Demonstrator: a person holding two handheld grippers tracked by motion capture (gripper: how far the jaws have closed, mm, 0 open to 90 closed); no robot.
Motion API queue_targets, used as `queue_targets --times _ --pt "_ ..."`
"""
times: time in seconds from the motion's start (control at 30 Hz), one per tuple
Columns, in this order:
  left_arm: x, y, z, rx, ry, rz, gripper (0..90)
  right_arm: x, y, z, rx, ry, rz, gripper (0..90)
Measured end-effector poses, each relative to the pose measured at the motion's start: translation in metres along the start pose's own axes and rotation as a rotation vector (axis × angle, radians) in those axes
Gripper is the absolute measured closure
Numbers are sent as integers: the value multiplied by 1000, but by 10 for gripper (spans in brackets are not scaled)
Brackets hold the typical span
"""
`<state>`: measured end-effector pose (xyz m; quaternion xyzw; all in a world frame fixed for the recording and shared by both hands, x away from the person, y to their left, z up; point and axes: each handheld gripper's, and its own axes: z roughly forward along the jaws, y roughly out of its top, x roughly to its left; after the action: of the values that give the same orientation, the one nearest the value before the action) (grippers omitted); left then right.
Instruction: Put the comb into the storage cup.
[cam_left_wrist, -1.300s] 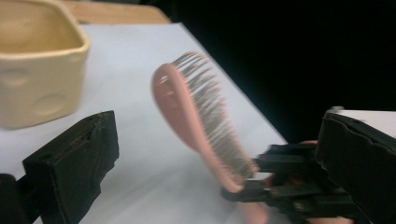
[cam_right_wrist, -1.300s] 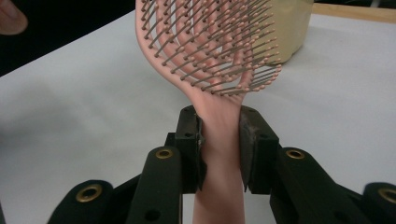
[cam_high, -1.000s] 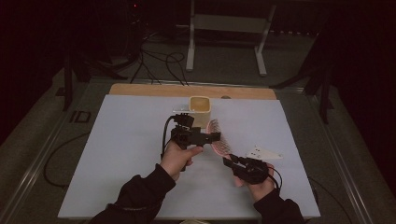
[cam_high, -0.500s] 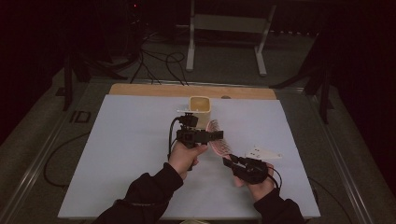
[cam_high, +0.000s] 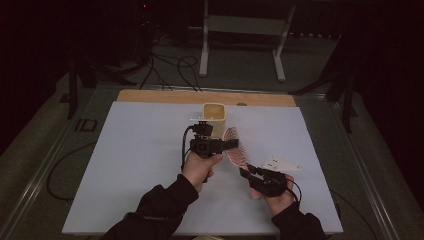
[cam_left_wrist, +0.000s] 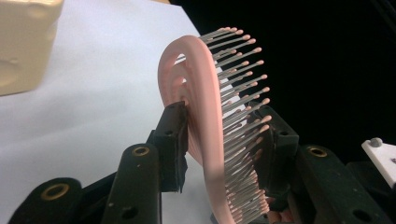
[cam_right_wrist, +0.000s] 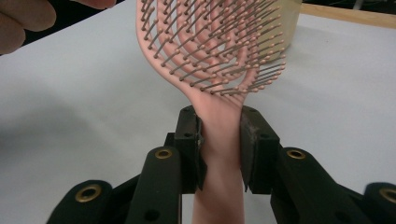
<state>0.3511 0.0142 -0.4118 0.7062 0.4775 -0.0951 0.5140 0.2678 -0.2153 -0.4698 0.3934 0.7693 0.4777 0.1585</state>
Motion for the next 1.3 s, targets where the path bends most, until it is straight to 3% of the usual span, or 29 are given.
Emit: queue_targets --times 0.27,0.37,0.47,0.6,0.73,0.83,0.93,0.97,1.0,1.2,1.23,1.3 --pt "-2 0 0 -11 -12 25 640 1 0 1 2 -2 -4 705" --pt "-8 -1 -2 -36 -13 43 657 1 0 1 0 -7 -7 698" --pt "-19 0 -4 -48 0 107 660 -1 0 1 -16 5 -17 678" --pt "-31 3 -10 -77 0 172 661 0 0 -1 -36 17 -25 487" --pt "-39 7 -14 -85 -2 237 661 -1 1 -2 -41 16 -19 377" --pt "-42 8 -17 -95 -10 253 660 -2 0 -2 -39 43 -6 237" --pt "-44 11 -20 -101 -15 269 660 -1 -2 -3 -37 37 -53 142" --pt "-44 12 -22 -106 -17 275 661 1 -2 -3 -39 14 -73 111" --pt "-44 13 -23 -109 -15 279 660 2 -3 -3 -42 -18 -82 109" --pt "-42 19 -32 -135 3 291 661 -3 -4 -3 -20 -4 -77 71" --pt "-42 20 -34 -139 4 294 661 -3 -5 -3 -29 -28 -77 71" --pt "-41 22 -38 -146 8 299 661 -4 -5 -3 -14 8 -78 71"
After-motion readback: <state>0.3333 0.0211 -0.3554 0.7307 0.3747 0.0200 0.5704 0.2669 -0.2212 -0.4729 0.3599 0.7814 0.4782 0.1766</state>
